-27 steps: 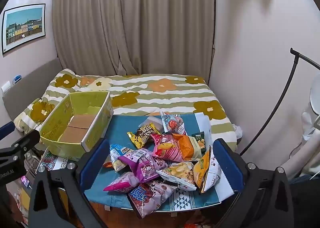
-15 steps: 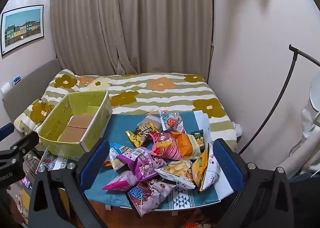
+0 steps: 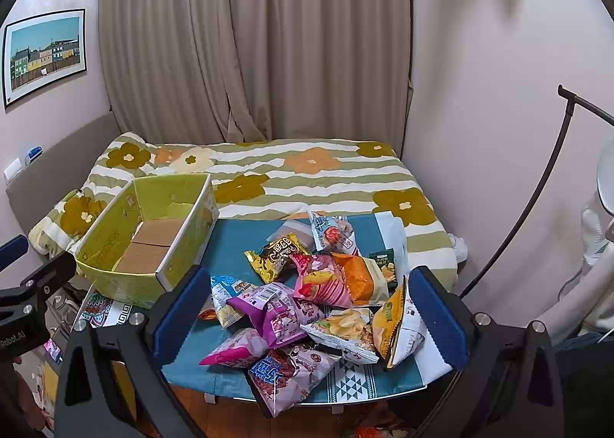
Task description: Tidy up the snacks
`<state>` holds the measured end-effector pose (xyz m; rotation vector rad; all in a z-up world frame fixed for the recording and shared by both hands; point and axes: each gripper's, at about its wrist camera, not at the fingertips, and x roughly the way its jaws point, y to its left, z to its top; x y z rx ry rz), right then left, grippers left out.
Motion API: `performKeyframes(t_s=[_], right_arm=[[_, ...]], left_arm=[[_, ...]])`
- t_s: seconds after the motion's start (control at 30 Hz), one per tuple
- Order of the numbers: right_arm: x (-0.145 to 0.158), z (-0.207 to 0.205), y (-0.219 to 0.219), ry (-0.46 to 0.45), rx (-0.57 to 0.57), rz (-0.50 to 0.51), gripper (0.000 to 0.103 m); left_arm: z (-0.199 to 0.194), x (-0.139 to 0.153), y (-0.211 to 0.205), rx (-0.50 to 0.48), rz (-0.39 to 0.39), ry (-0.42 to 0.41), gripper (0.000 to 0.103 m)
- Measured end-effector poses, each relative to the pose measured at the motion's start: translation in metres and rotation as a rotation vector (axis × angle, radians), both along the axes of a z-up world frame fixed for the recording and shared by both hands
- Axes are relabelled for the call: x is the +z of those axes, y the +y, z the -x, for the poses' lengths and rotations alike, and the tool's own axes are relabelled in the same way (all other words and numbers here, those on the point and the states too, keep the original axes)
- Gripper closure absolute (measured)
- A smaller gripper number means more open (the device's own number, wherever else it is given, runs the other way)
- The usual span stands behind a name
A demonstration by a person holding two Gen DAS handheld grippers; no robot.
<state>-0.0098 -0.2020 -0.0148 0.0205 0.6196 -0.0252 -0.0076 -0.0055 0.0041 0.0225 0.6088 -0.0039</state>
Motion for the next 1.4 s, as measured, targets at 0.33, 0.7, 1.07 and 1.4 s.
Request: performKeyframes(t_s=[0.33, 0.7, 1.07, 1.4], right_arm=[[-0.003, 0.0, 0.002, 0.007, 0.003, 0.001, 0.0], [-0.003, -0.001, 0.003, 0.009, 0.005, -0.001, 0.0], [-0.004, 0.0, 0.005, 0.012, 0.002, 0.001, 0.0], [-0.003, -0.001, 0.004, 0.015, 0.001, -0.001, 0.0]], left_arm=[[-0.001, -0.001, -0.001, 0.001, -0.001, 0.002, 0.0], [-0.001, -0.007, -0.001, -0.002, 0.003, 0.009, 0.0], [-0.004, -0.013, 0.005, 0.008, -0.002, 0.018, 0.0], [-0.007, -0.012, 0.004, 0.019, -0.006, 0.008, 0.0]])
